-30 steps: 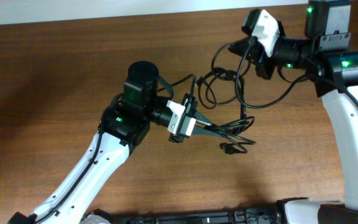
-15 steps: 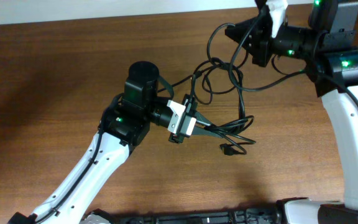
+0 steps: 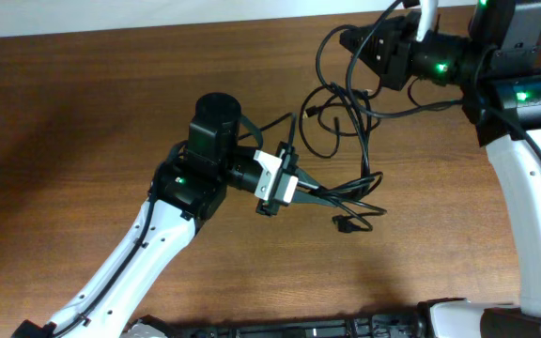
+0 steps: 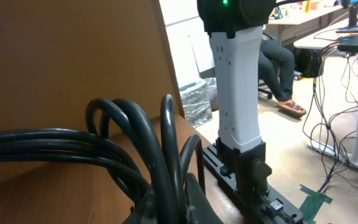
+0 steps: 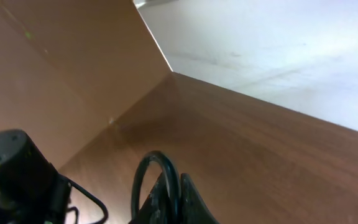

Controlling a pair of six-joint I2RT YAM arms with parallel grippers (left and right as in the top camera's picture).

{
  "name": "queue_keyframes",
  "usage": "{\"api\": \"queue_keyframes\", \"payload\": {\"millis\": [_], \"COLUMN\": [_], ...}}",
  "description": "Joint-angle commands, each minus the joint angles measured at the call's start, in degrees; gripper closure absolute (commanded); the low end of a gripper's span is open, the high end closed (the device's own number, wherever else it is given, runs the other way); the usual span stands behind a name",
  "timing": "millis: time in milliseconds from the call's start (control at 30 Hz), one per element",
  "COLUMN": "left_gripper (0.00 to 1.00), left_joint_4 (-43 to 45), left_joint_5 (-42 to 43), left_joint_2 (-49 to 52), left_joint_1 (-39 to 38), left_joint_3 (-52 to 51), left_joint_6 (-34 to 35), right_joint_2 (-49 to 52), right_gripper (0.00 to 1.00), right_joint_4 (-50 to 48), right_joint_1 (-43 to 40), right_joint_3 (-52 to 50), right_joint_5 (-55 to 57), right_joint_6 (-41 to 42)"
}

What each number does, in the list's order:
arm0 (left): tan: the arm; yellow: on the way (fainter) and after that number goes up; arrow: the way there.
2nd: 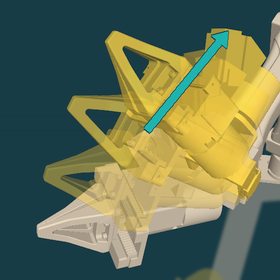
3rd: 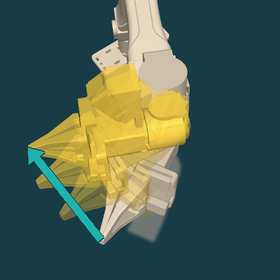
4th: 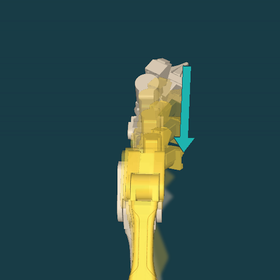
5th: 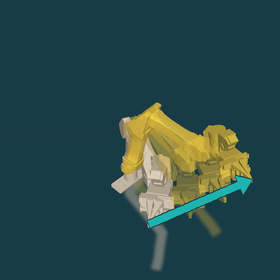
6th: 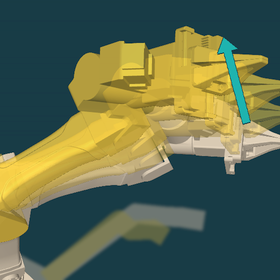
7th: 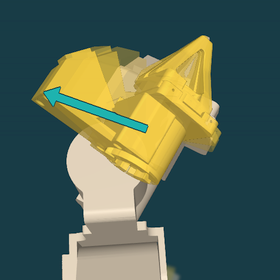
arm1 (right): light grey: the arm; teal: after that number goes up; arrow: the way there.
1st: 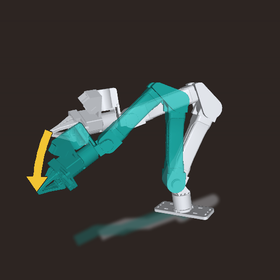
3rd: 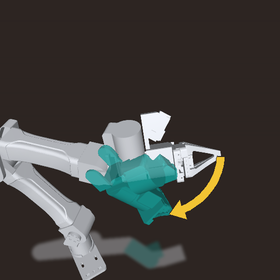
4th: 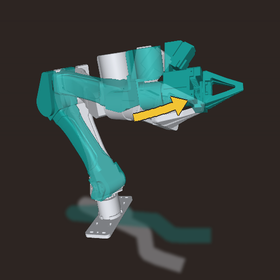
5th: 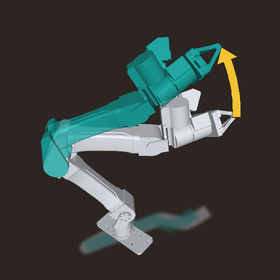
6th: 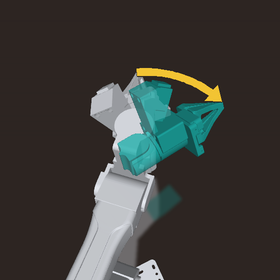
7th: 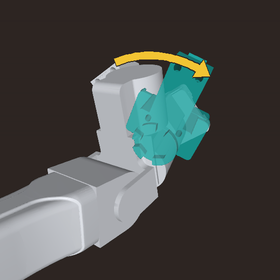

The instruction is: Untangle cables

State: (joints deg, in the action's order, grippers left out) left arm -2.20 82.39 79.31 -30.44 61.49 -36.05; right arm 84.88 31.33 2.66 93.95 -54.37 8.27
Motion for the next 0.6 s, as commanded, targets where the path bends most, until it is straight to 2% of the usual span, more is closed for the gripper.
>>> {"api": "queue_keyframes", "payload": {"millis": [0, 333, 567], "left_gripper": [1.00, 1.00, 1.00], "left_joint_4": [-0.11, 0.09, 0.20], "left_joint_5": [0.26, -2.51, -13.94], "left_joint_2": [-0.13, -0.11, -0.11], "left_joint_1": [-0.17, -1.14, -5.70], "left_joint_3": [0.44, 0.44, 0.44], "left_joint_6": [-0.87, -0.87, -0.87], "right_joint_2": [-0.17, -0.17, -0.17], "right_gripper": [0.96, 0.96, 0.96], "right_joint_4": [-1.46, -4.22, -7.34], "right_joint_1": [-0.11, -0.11, -0.07], "right_joint_3": [0.72, 0.72, 0.72], "right_joint_5": [-0.79, 0.39, 4.24], "right_joint_6": [5.95, 15.76, 26.73]}}
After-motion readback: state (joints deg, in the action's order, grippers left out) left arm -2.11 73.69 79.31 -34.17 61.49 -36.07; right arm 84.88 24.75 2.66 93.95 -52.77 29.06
